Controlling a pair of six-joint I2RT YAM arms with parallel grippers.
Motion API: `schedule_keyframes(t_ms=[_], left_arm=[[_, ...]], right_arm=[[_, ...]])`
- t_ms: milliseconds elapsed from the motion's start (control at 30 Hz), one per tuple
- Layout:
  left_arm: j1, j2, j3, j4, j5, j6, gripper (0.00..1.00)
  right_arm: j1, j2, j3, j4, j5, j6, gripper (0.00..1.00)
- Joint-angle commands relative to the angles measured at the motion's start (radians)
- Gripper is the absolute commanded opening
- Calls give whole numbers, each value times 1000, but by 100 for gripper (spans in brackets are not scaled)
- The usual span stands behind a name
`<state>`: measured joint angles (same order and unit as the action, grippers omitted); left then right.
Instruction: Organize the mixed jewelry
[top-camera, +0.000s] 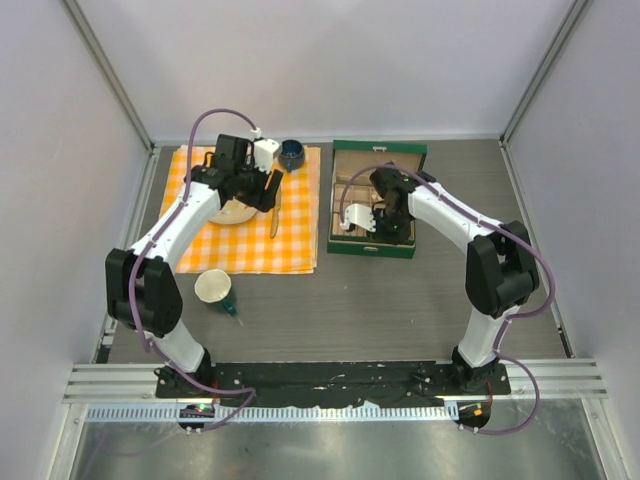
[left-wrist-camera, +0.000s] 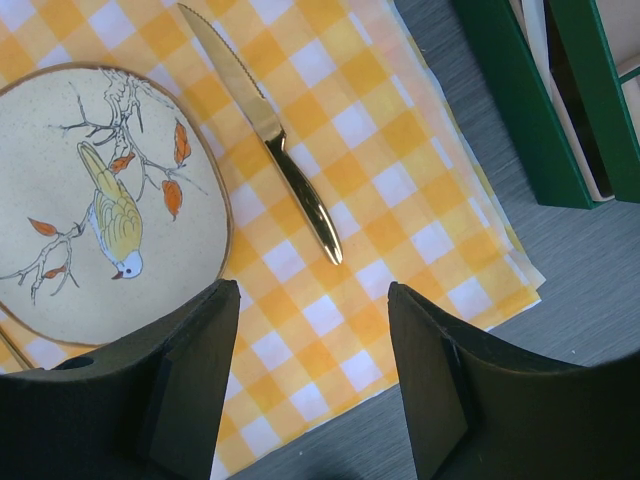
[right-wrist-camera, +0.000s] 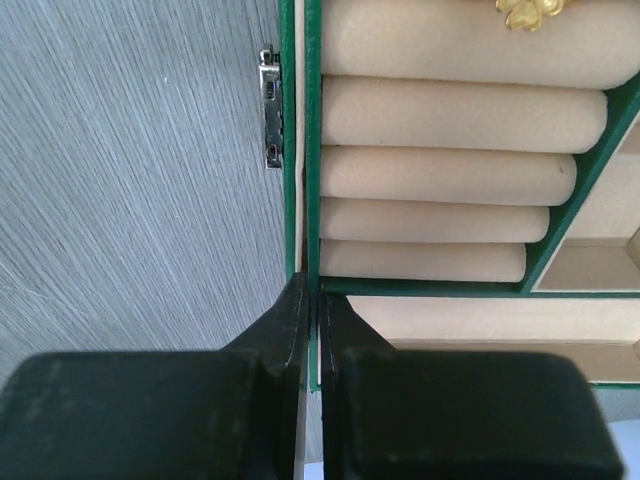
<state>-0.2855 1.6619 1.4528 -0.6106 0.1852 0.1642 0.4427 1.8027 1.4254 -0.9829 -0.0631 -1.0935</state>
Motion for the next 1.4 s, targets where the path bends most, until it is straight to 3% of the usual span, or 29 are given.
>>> schedule_keyframes(t_ms=[0,500,1367], left_arm=[[8,1,31,15,26,0,65],[11,-2,26,14,31,-3,65],[16,-8,26,12,37,-3,65]], right_arm=[[-10,-34,-20,30,3,12,1],[-10,-88,-69,84,-9,41,1],[-47,-95,83,32,32,34,1]])
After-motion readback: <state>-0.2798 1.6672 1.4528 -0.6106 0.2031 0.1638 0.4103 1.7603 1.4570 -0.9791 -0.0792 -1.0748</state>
